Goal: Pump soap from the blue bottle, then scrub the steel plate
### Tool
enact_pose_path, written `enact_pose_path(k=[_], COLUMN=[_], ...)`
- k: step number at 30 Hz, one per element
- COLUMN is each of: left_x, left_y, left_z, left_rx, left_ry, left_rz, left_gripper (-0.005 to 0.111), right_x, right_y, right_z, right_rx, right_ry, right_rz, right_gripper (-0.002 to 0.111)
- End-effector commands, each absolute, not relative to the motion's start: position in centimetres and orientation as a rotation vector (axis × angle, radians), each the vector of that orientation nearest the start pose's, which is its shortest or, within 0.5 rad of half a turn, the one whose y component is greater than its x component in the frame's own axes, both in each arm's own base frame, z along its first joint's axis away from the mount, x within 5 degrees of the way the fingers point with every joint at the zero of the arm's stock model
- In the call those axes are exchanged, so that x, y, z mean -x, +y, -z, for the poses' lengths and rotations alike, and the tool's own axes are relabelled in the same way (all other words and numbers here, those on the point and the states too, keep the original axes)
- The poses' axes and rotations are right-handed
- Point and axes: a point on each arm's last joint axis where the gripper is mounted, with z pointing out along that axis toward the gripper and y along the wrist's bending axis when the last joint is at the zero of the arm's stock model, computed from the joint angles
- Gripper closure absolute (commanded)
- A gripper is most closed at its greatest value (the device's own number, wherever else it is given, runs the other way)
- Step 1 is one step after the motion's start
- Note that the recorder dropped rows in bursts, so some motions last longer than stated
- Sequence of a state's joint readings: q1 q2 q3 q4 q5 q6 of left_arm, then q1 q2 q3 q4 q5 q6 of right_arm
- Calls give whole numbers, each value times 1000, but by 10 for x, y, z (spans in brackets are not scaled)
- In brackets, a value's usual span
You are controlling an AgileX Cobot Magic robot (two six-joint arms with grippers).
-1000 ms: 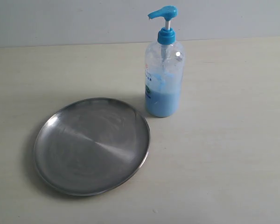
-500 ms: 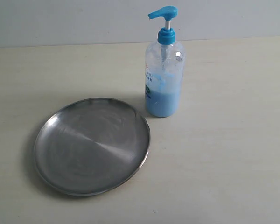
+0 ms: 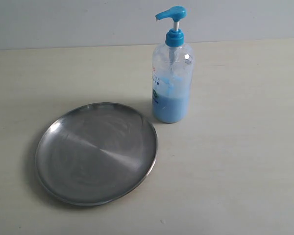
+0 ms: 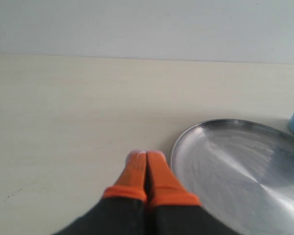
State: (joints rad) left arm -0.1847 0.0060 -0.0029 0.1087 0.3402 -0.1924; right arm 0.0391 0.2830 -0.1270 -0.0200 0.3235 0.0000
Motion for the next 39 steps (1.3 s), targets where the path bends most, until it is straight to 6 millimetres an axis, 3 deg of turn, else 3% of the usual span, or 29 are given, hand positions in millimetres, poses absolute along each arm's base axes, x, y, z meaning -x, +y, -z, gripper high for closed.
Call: enact_pose_path(k=[1,27,39], left_x=[-53,-53,-53], left_y=[-7,-7,-7], left_z=[-183,-183,-183], left_rx=[-58,-58,-58], left_ry=[1817,1817,1817], left_rz=[163,163,163], left_gripper=[107,107,107], right_x=[-83,-138,-141], right_y=[2,4,4], right_z=[-219,-246,-249], right_rx=[52,57,57], right_ry=[1967,2135,2120], right_rz=[1,2,2], right_gripper=[108,108,108])
